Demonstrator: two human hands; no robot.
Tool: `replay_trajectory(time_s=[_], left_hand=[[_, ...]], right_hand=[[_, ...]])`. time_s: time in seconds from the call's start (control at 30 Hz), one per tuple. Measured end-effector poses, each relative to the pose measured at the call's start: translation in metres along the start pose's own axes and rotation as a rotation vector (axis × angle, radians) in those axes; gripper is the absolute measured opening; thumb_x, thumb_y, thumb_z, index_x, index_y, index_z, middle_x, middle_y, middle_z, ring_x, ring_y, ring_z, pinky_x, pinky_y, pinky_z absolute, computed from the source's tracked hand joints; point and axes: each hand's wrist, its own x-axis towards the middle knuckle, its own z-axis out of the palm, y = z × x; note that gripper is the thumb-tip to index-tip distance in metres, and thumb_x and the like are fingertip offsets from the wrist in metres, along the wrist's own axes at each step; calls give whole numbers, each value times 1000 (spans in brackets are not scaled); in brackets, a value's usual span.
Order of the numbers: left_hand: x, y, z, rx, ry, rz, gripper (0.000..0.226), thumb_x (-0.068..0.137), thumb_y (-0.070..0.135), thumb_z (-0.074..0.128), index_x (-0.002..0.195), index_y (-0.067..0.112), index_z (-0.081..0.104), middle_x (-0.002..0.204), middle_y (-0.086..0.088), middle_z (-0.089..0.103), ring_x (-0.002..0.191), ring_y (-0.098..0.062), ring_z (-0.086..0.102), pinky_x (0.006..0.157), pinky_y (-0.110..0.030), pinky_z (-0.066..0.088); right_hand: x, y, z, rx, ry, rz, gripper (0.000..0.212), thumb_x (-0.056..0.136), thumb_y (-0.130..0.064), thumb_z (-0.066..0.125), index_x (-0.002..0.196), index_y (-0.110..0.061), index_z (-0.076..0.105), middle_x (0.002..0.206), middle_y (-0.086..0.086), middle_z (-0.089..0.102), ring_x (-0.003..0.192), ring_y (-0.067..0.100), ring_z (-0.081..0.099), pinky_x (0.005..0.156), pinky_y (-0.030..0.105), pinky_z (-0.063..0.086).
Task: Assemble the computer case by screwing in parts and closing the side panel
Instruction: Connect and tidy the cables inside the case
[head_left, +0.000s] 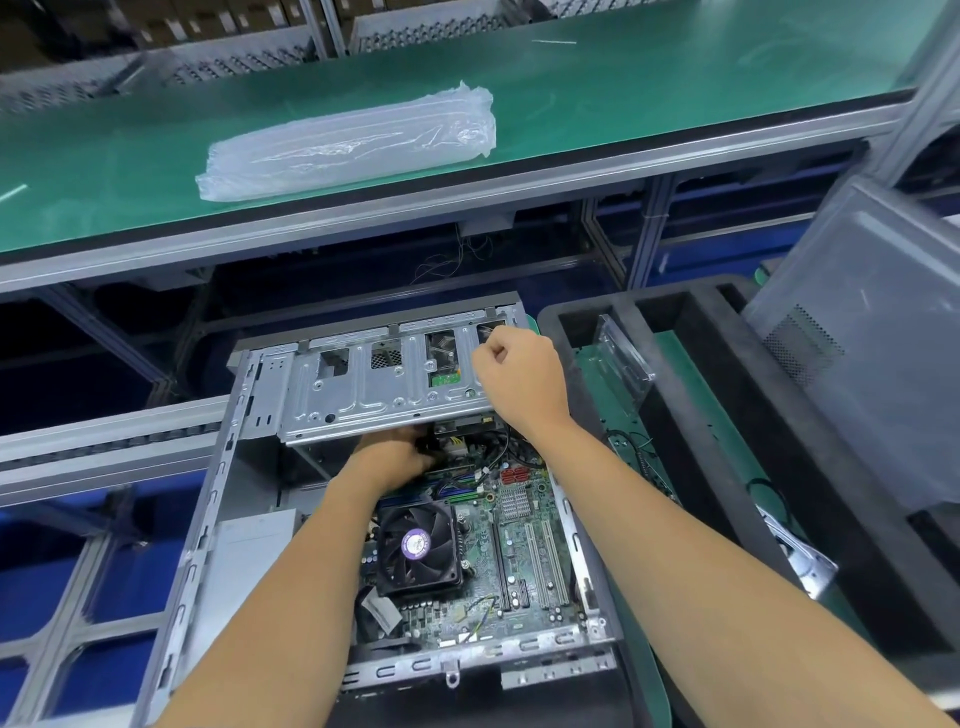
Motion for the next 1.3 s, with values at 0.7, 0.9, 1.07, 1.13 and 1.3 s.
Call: replay_trajectory(time_s=[0.7, 0.9, 1.07, 1.13, 1.3], left_hand=[[-1, 0, 3, -140, 38, -46, 51, 79, 57, 65, 120, 27, 61, 112, -5, 66, 98, -26, 60, 74, -24, 44], [-1, 1, 0, -139, 26, -90, 48, 82, 49, 66, 120, 20, 60, 106, -8, 64, 82, -23, 54, 71, -25, 44], [-3, 4, -2, -59, 4, -47, 48, 84, 57, 61, 122, 28, 59, 111, -3, 65, 85, -22, 56, 68, -23, 43], [-4, 4, -2, -64, 6, -48, 45, 85, 56, 60, 121, 29, 59, 113, -3, 65, 87, -22, 57, 69, -24, 44], [-2, 3, -3, -201, -26, -79, 25, 85, 40, 65, 110, 34, 64, 112, 4, 65, 98, -20, 59, 82, -29, 51]], right_hand=[[0, 1, 1, 5, 16, -6, 28, 87, -14, 54, 63, -1, 48, 52, 5, 41, 51, 16, 30, 51, 28, 29], [0, 2, 1, 3, 19, -8, 26, 87, -14, 54, 66, 1, 51, 54, 7, 46, 52, 16, 33, 52, 29, 32], [1, 1, 2, -15, 13, -13, 27, 88, -14, 53, 66, 2, 52, 54, 7, 46, 53, 17, 34, 52, 29, 33], [1, 1, 3, -21, 10, -15, 27, 88, -15, 53, 66, 1, 51, 54, 6, 45, 53, 17, 34, 53, 30, 33], [1, 1, 3, -31, 11, -3, 26, 87, -15, 53, 66, 1, 50, 53, 4, 44, 52, 17, 33, 52, 30, 32]])
